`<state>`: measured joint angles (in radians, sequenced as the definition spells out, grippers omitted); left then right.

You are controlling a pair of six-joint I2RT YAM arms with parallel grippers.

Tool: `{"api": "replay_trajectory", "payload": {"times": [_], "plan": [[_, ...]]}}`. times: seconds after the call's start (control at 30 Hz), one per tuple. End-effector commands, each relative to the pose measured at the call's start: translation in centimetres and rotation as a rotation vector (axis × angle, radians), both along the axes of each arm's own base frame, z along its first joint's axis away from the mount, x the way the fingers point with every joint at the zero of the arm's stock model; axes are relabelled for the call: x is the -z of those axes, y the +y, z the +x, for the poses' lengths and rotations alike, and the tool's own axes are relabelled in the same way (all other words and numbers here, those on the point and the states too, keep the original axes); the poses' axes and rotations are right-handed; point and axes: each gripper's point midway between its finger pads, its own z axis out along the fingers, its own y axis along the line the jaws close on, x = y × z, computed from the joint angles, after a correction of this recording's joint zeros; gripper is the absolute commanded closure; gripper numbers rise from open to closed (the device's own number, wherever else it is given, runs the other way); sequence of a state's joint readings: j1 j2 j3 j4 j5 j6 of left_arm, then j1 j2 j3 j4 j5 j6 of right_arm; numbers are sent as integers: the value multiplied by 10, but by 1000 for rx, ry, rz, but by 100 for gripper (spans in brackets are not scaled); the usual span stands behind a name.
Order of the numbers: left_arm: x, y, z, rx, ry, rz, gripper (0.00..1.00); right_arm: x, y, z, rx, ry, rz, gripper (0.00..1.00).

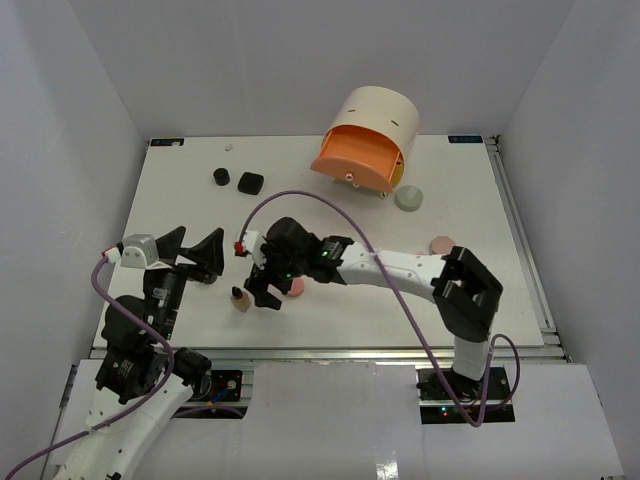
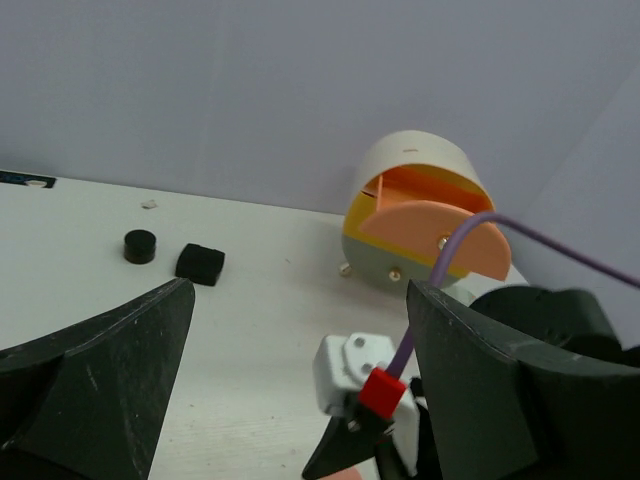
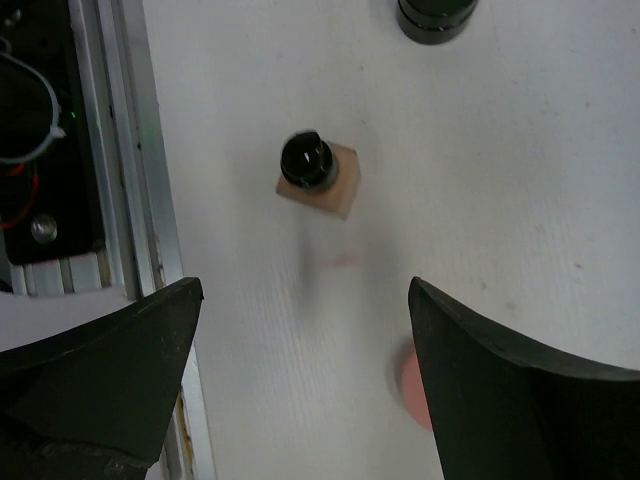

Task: Organize the makeup

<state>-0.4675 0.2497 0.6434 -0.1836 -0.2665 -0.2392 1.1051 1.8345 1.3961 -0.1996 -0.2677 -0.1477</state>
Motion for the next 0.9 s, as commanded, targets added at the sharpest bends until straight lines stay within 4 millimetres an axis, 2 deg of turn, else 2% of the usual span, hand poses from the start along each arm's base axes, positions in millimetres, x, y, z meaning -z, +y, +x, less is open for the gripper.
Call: {"api": "replay_trajectory", "payload": {"times": [0.0,0.13,0.37,0.53,0.6,0.67,0.73,0.87], "plan": [[5,25,0,-128,15,-14,2,-9,50,11,164,75,110,10],[4,26,-1,-130,10,-15,2,10,66,11,158,91,103,10],[2,23,-3,-112,2,-17,2,27,85,7,117,104,97,9],[2,22,-3,-106,2,-16,2,41,95,5,113,113,82,2],[2,22,-3,-107,2,-15,2,45,97,3,102,118,78,14],[2,23,-3,-109,1,-16,2,48,96,3,90,115,74,34],[2,23,-3,-109,0,-16,2,48,93,3,87,103,70,49],[3,23,-3,-109,1,-16,2,45,87,5,80,70,67,63]]}}
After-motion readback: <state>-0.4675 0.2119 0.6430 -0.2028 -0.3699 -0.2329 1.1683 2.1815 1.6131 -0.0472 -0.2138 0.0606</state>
